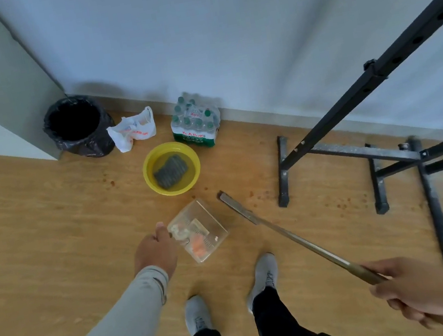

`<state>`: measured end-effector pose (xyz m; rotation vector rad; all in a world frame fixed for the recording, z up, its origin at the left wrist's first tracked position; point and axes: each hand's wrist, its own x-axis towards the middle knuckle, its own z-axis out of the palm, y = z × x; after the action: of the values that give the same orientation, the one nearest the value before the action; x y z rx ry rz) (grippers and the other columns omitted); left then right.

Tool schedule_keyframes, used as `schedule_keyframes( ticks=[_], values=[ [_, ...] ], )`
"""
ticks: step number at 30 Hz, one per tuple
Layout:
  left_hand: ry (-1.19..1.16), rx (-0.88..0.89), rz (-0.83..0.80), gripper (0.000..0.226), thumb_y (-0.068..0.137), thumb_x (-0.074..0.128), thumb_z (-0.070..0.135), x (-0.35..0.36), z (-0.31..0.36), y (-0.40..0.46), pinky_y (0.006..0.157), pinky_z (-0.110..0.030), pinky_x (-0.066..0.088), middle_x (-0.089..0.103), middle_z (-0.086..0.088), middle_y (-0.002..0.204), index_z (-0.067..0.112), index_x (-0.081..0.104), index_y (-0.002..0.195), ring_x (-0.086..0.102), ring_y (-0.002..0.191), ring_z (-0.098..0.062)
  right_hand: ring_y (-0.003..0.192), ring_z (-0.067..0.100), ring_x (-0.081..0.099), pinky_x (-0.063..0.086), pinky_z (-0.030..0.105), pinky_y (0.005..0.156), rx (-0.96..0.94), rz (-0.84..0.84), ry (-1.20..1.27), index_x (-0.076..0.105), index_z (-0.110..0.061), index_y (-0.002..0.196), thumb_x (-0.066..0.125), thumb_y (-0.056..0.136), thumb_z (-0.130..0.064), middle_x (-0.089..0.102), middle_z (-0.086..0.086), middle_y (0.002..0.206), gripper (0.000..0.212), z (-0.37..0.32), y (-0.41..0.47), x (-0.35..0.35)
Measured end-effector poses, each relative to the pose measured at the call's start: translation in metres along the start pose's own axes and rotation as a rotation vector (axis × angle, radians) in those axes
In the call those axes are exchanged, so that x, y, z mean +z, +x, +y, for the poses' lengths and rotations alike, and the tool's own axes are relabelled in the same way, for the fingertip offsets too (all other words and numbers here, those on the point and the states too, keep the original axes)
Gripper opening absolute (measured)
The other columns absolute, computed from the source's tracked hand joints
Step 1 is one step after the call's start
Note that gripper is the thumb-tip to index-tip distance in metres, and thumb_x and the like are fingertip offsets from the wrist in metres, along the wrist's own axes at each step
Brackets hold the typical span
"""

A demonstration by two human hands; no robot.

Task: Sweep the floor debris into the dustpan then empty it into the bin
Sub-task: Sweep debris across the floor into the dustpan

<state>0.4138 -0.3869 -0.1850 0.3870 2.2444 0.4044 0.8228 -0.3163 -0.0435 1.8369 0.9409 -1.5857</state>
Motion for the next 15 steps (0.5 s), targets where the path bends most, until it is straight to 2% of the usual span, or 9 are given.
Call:
schedule_keyframes(
  ticks=[3, 5, 11, 13, 15],
  values=[
    [-0.012, 0.028, -0.019, 0.064, 0.106, 0.029, 0.059, -0.026, -0.014, -0.017, 0.090, -0.053, 0.058, 0.074, -0.020, 0.093, 0.011, 0.069, 0.092, 0.070, 0.091, -0.043, 0.046, 0.019, 0.043, 0.034, 0.026, 0.045, 0.008, 0.094, 0.072, 0.058, -0.036, 0.123, 0.064, 0.097, -0.013, 0.054, 0.010, 0.065, 0.035, 0.029, -0.018, 0.008],
    [-0.036, 0.049, -0.022, 0.064, 0.106, 0.031, 0.058, -0.042, -0.023, -0.027, 0.087, -0.053, 0.059, 0.075, -0.020, 0.085, 0.009, 0.069, 0.091, 0.071, 0.087, -0.042, 0.045, 0.019, 0.045, 0.036, 0.027, 0.045, -0.001, 0.150, 0.084, 0.057, -0.037, 0.121, 0.063, 0.098, -0.013, 0.054, 0.010, 0.062, 0.033, 0.048, -0.023, 0.020],
    [-0.050, 0.088, -0.007, 0.062, 0.105, 0.037, 0.055, -0.074, -0.042, -0.060, 0.067, -0.043, 0.057, 0.073, -0.017, 0.068, 0.006, 0.068, 0.082, 0.061, 0.056, -0.032, 0.043, 0.019, 0.044, 0.034, 0.026, 0.043, 0.003, 0.217, 0.166, 0.062, -0.024, 0.114, 0.057, 0.098, -0.012, 0.051, 0.010, 0.057, 0.020, 0.108, -0.017, 0.048],
    [-0.063, 0.095, -0.013, 0.064, 0.106, 0.037, 0.053, -0.077, -0.044, -0.069, 0.062, -0.040, 0.053, 0.073, -0.019, 0.066, 0.003, 0.067, 0.081, 0.058, 0.052, -0.031, 0.041, 0.019, 0.043, 0.033, 0.025, 0.042, 0.014, 0.219, 0.170, 0.064, -0.020, 0.113, 0.055, 0.098, -0.012, 0.052, 0.009, 0.055, 0.018, 0.124, -0.012, 0.045],
    [-0.028, 0.115, -0.005, 0.060, 0.108, 0.036, 0.047, -0.079, -0.048, -0.075, 0.056, -0.031, 0.046, 0.072, -0.020, 0.072, 0.000, 0.064, 0.082, 0.053, 0.050, -0.030, 0.040, 0.019, 0.041, 0.032, 0.025, 0.042, 0.040, 0.205, 0.176, 0.064, -0.015, 0.113, 0.054, 0.099, -0.014, 0.052, 0.010, 0.054, 0.017, 0.139, -0.006, 0.035]
  ],
)
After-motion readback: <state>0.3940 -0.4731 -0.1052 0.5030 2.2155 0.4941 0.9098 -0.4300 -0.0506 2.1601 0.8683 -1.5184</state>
